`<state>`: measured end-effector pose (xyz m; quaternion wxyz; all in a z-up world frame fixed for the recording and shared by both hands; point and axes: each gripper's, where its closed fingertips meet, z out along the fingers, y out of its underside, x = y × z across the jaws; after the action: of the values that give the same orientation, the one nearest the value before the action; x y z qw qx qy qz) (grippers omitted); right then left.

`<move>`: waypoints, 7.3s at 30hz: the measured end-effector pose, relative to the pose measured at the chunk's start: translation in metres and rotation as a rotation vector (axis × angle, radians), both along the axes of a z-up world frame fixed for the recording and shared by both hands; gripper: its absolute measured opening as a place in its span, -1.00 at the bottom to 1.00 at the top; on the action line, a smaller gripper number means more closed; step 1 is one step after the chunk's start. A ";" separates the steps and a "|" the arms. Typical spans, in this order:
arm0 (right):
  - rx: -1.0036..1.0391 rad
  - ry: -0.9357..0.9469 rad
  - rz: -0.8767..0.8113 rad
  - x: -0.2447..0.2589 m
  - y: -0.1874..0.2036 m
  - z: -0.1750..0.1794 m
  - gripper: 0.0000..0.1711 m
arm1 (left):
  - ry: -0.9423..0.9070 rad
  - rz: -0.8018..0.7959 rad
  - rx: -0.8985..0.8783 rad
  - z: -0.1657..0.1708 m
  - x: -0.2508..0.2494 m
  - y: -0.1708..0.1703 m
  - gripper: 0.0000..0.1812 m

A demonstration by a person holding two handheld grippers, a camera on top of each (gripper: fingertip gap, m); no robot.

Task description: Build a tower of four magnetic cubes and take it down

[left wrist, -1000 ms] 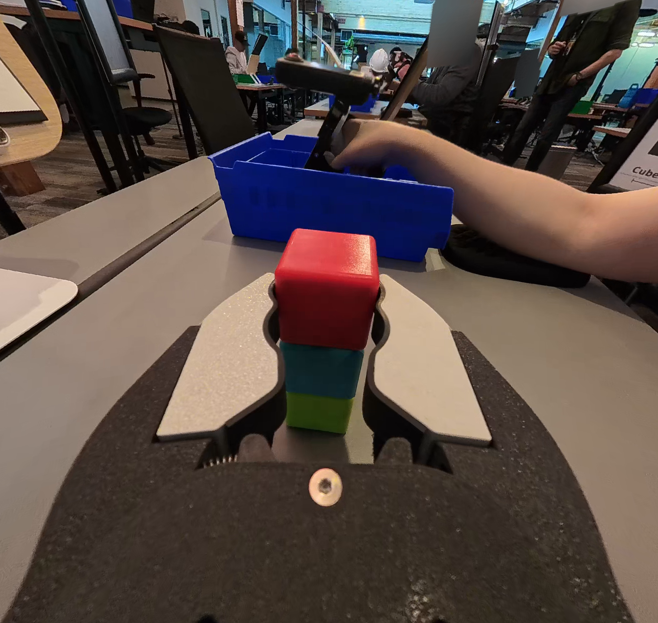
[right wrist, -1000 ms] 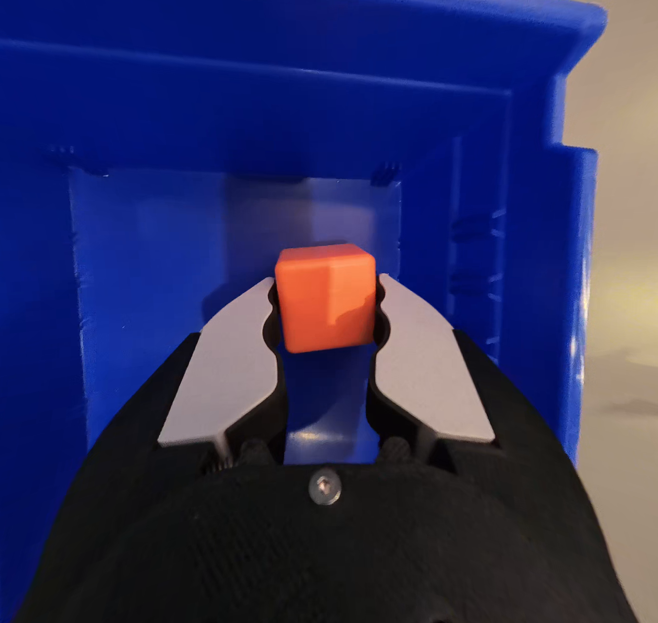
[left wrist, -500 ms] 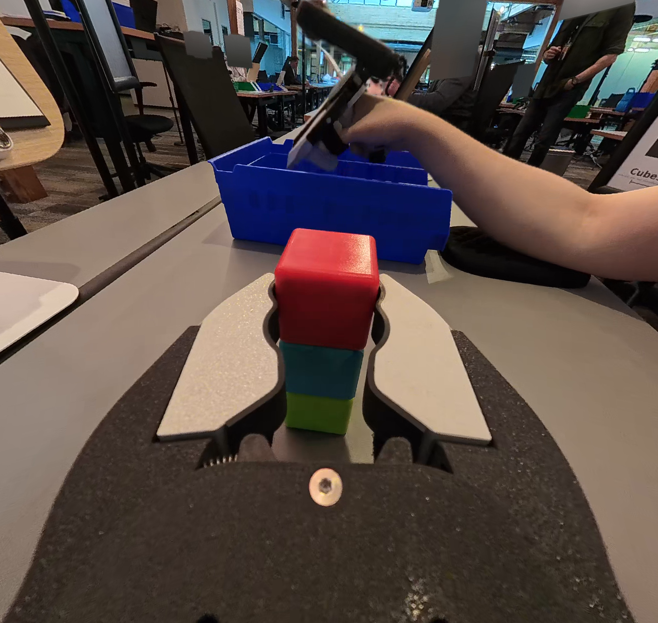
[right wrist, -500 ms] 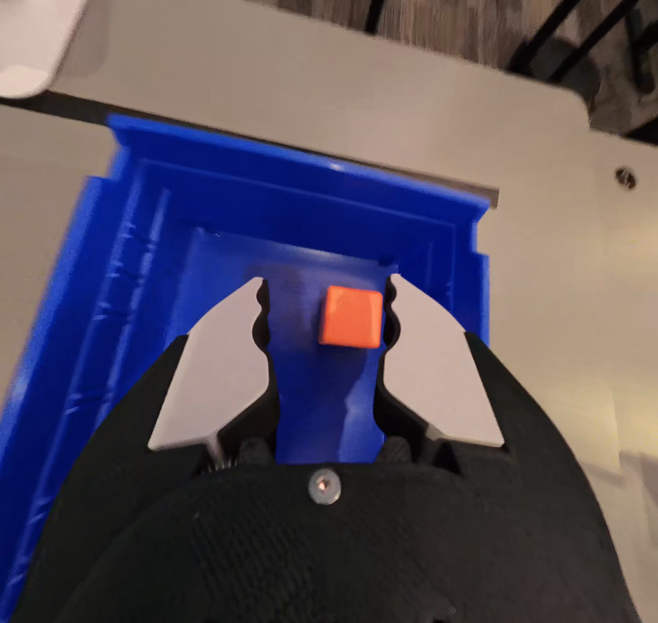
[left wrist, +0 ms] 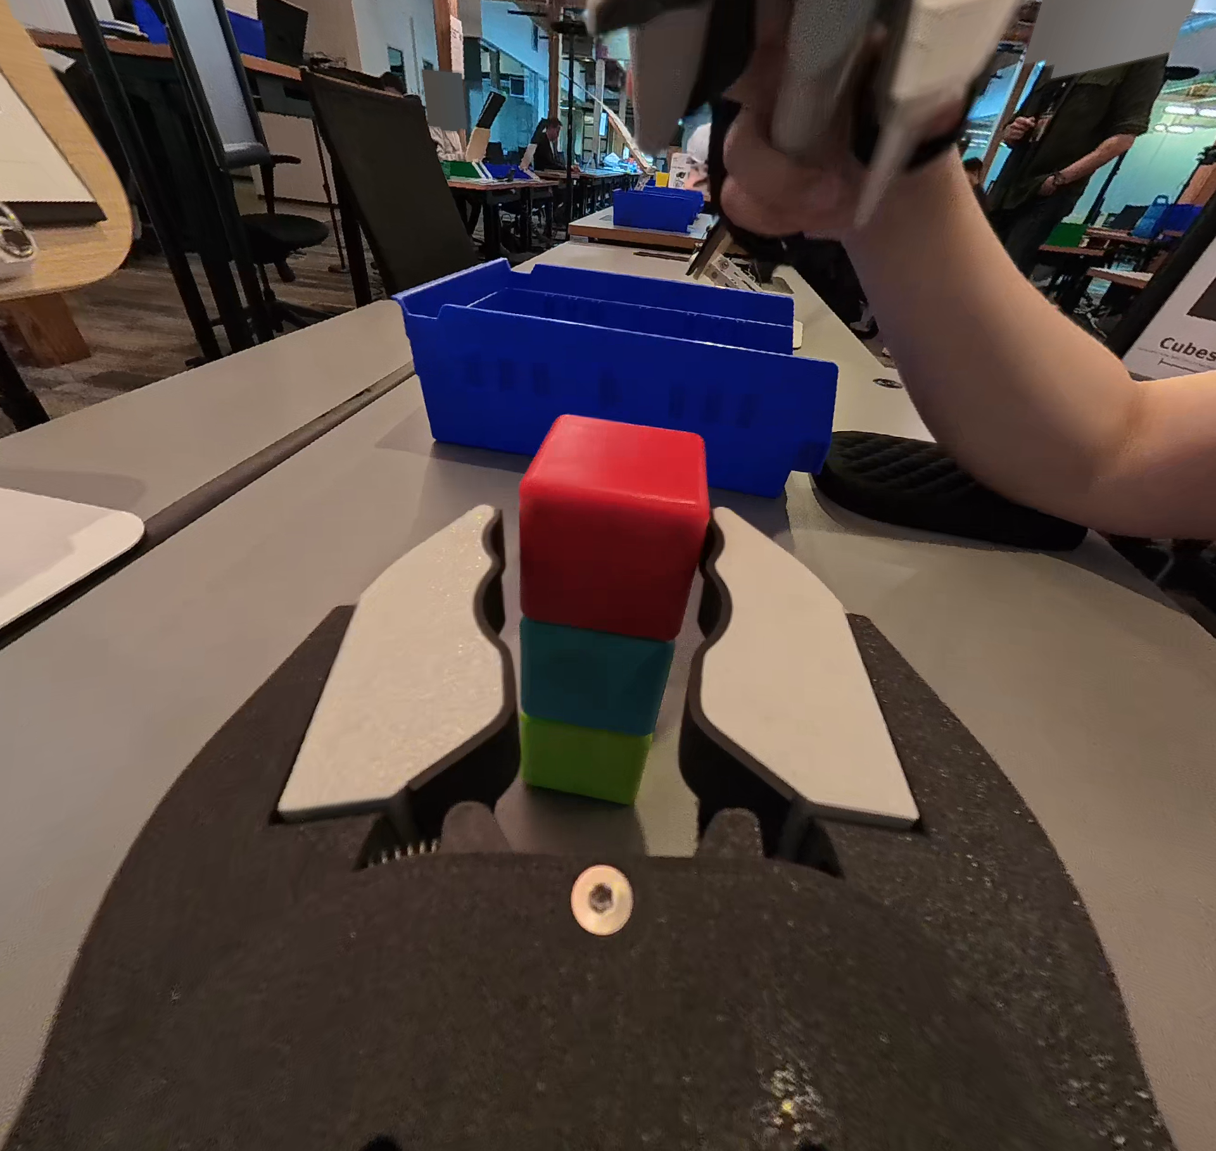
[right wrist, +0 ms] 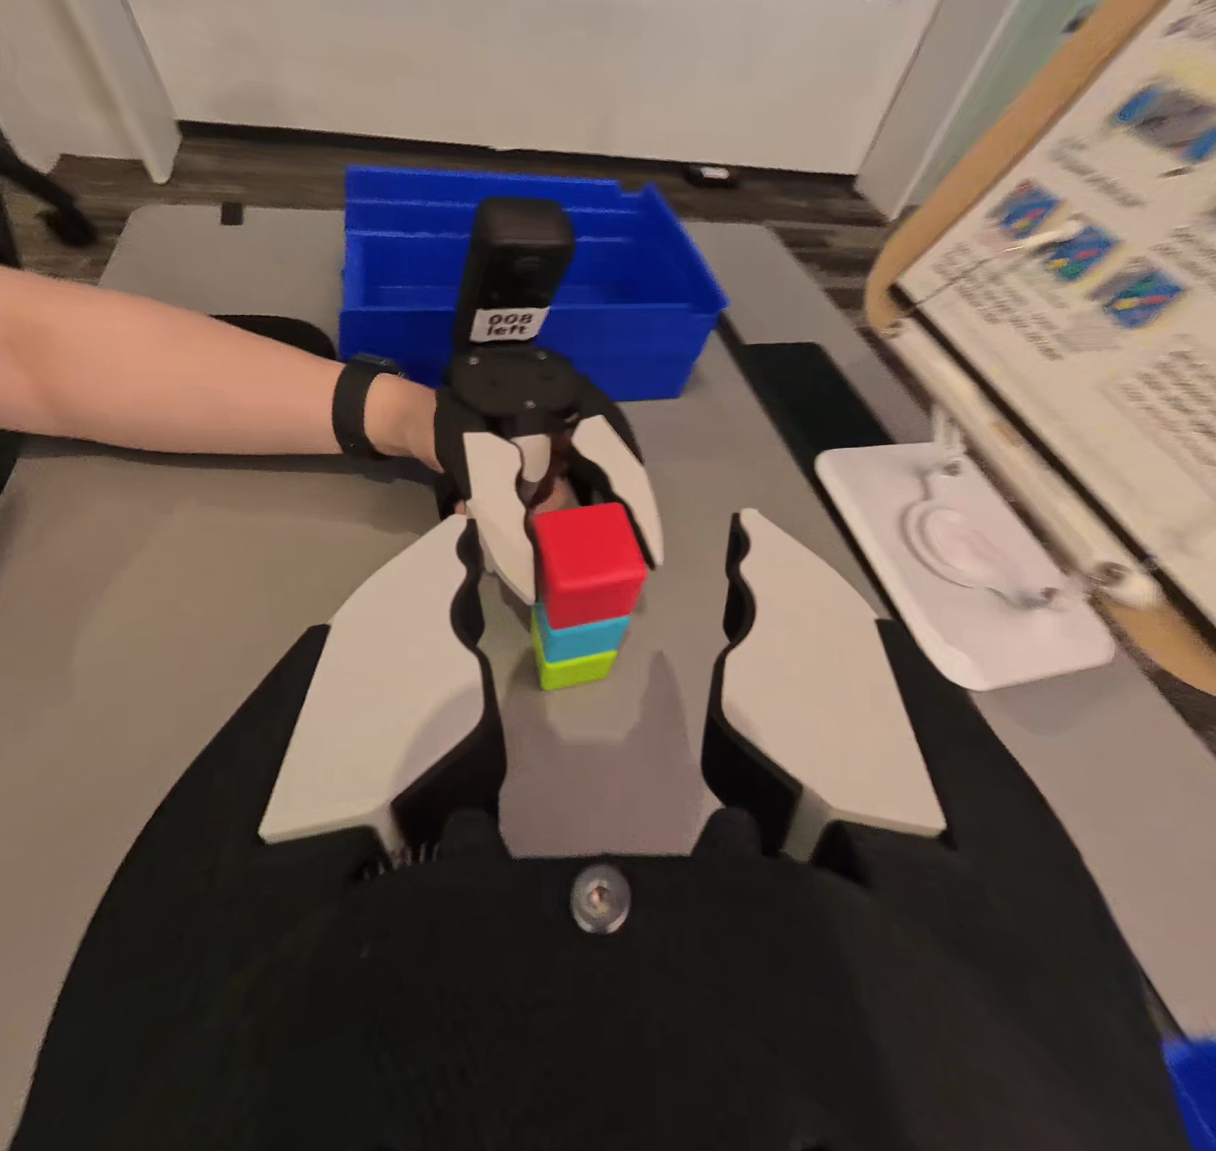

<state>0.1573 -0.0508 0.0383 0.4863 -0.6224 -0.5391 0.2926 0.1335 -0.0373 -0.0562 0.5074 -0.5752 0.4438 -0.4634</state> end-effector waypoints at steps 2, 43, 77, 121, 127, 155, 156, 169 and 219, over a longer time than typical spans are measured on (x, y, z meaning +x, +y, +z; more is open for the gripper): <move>-0.001 -0.038 0.023 -0.021 -0.001 -0.018 -0.14 | -0.002 0.005 -0.030 -0.001 -0.002 -0.001 -0.26; -0.267 -0.144 0.075 -0.046 0.007 -0.098 -0.38 | 0.347 -0.029 -0.001 -0.050 0.007 -0.008 -0.44; -0.908 -0.876 -0.996 0.306 -0.030 -0.142 -0.40 | 0.351 -0.055 0.015 -0.051 0.009 -0.012 -0.44; -0.149 -0.236 0.060 -0.037 -0.004 -0.095 -0.20 | 0.595 -0.053 0.034 -0.085 -0.003 -0.020 -0.23; -0.160 -0.324 0.078 -0.038 -0.004 -0.123 -0.20 | 0.645 -0.054 0.042 -0.092 -0.004 -0.020 -0.28; -0.209 -0.346 0.095 -0.037 -0.005 -0.138 -0.41 | 0.688 -0.058 0.031 -0.098 0.001 -0.017 -0.44; -0.213 -0.350 0.094 -0.036 -0.005 -0.138 -0.41 | 0.688 -0.059 0.031 -0.098 0.002 -0.017 -0.44; -0.338 -0.351 0.039 -0.032 -0.004 -0.134 -0.41 | 0.688 -0.070 0.032 -0.098 0.003 -0.018 -0.44; -0.091 0.048 -0.465 0.132 0.067 0.005 -0.37 | 0.735 -0.070 0.035 -0.101 -0.001 -0.024 -0.21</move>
<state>0.2895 0.0164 0.0433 0.5247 -0.7440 -0.3557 0.2114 0.1329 -0.0616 -0.1569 0.3078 -0.6790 0.6235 -0.2352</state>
